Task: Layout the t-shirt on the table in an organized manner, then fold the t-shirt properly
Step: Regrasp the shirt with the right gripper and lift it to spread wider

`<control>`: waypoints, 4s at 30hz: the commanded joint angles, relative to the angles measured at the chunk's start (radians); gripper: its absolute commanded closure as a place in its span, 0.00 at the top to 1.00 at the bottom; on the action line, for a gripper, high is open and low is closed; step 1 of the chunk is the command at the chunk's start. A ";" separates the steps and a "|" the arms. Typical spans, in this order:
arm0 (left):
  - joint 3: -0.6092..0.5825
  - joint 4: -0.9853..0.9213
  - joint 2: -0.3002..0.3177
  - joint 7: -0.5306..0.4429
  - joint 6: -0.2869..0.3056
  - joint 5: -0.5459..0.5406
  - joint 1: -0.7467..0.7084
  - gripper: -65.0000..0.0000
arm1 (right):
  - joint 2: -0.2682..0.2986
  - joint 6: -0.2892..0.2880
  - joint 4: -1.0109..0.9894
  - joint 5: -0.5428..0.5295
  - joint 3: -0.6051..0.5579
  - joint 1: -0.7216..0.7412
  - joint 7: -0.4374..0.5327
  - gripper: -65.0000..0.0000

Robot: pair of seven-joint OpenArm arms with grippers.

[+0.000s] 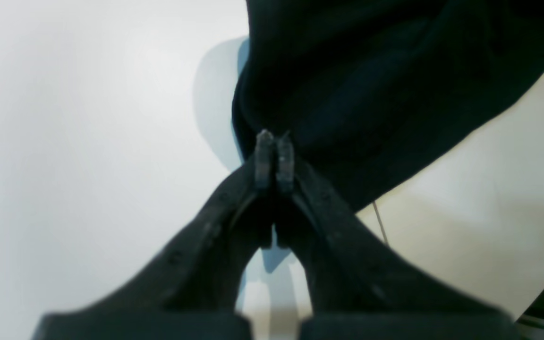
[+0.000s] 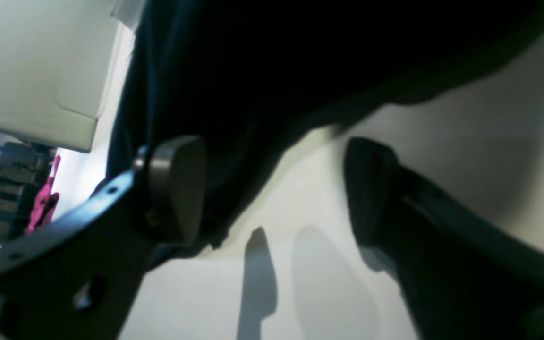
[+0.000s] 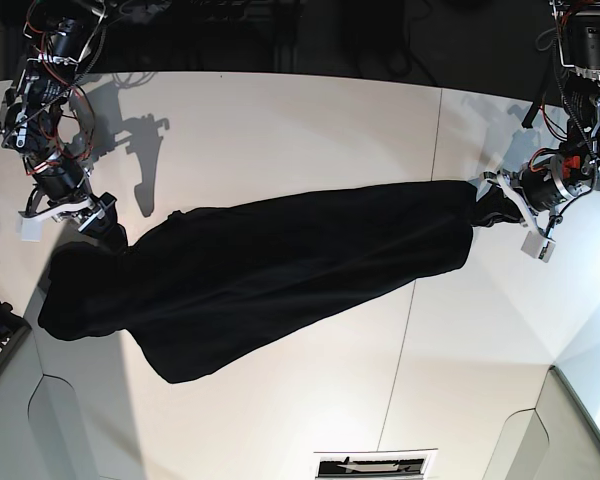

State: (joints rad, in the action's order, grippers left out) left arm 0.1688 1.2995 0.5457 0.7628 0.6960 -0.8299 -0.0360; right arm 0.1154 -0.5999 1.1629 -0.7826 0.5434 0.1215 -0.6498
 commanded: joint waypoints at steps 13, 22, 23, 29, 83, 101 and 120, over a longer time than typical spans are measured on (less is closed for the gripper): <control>0.007 0.012 0.019 -0.014 0.002 -0.025 0.014 0.03 | -0.035 0.017 0.002 0.187 -0.105 0.080 0.026 0.25; 0.008 0.012 0.021 -0.014 0.002 -0.027 0.014 0.02 | -0.032 0.016 0.144 0.208 -0.106 0.081 0.055 0.00; 0.008 0.012 0.023 -0.013 0.002 -0.037 0.014 0.02 | -0.032 0.016 0.190 0.208 -0.106 0.079 0.041 0.00; 0.008 0.047 0.037 0.097 0.002 -0.178 0.013 0.02 | -0.029 0.017 0.504 0.206 -0.106 0.063 -0.129 0.00; 0.007 0.093 0.035 0.101 0.002 -0.115 -0.065 0.05 | 0.113 0.072 0.160 0.378 -0.253 -0.003 0.045 0.61; 0.008 0.169 0.050 0.103 0.002 -0.093 -0.070 0.05 | 0.126 0.072 0.607 0.255 -0.087 -0.122 -0.137 0.00; 0.008 0.222 0.056 0.125 0.002 -0.097 -0.138 0.05 | 0.125 0.043 0.811 0.060 0.207 -0.503 -0.196 0.06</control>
State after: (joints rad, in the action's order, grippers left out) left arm 0.1688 1.5055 0.5816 0.9043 0.6933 -0.9092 -0.1837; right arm 0.2249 -0.5541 1.9572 -0.7059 0.7441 -0.3820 -0.8692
